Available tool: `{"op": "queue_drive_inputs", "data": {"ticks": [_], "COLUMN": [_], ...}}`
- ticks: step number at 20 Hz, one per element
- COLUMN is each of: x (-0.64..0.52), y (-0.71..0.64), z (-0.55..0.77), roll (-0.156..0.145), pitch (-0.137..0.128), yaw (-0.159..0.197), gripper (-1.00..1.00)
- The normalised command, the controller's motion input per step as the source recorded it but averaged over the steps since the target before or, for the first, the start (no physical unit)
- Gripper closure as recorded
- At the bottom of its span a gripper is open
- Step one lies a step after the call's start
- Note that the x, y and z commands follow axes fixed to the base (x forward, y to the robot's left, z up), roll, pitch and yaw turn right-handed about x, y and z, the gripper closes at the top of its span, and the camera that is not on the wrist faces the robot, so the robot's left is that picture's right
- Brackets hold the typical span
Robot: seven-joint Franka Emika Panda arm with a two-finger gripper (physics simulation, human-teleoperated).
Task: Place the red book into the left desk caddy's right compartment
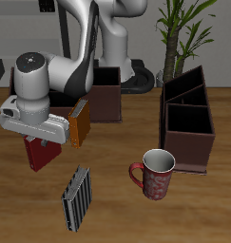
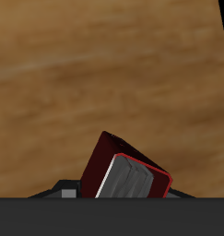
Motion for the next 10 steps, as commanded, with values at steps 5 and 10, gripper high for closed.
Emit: {"op": "queue_drive_inputs", "data": {"ticks": [5, 10], "x": [-0.07, -0.18], "y": [0.10, 0.25], "z": [0.52, 0.73], "roll": [0.003, 0.015], "pitch": [-0.056, -0.066], "yaw": [-0.016, 0.007], "gripper": [1.00, 1.00]}}
